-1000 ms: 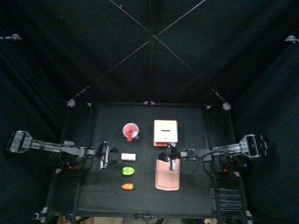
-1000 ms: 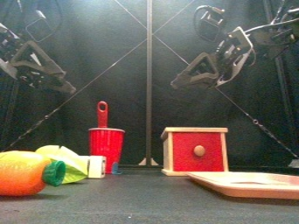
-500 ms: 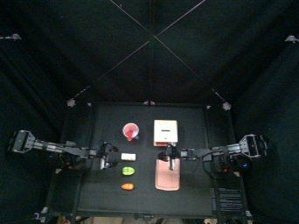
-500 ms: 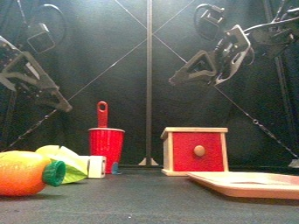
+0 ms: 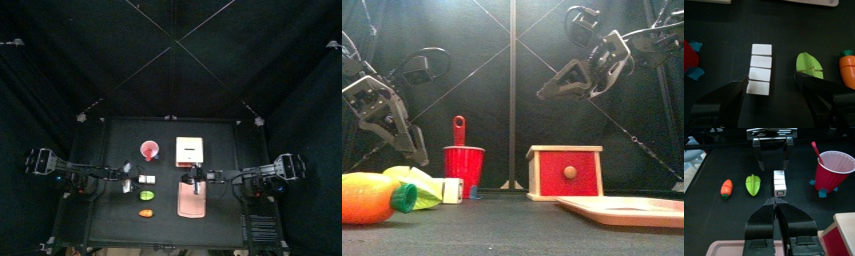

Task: Grab sushi roll

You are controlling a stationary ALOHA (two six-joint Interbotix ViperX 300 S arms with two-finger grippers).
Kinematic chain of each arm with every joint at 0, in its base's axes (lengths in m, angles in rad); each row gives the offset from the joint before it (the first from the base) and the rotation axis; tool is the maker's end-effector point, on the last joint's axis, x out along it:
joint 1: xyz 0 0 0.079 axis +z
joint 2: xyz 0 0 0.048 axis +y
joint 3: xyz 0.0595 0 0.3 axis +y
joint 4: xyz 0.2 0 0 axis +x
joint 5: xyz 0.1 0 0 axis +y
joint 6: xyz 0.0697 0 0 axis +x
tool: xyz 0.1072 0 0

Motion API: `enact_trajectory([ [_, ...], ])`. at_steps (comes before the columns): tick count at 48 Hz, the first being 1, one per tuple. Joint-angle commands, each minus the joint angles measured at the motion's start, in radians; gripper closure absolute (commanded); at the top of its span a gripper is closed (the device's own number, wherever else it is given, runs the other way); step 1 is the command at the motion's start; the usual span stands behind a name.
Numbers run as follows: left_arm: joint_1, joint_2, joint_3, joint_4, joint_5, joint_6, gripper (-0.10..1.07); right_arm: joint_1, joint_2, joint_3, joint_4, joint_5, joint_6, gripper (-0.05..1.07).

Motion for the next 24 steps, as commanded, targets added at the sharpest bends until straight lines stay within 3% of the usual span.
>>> enact_trajectory([
  [1, 0.015, 0.012, -0.011, 0.014, -0.029, 0.000, -0.06, 0.021, -0.012, 0.005, 0.005, -0.009, 0.002, 1.01],
  [13, 0.049, 0.071, -0.006, 0.035, -0.051, 0.000, -0.06, 0.155, -0.034, 0.034, 0.000, -0.011, -0.003, 1.01],
  [24, 0.057, 0.104, -0.015, 0.037, -0.057, 0.002, -0.06, 0.175, -0.058, 0.040, -0.025, -0.011, -0.002, 1.01],
])
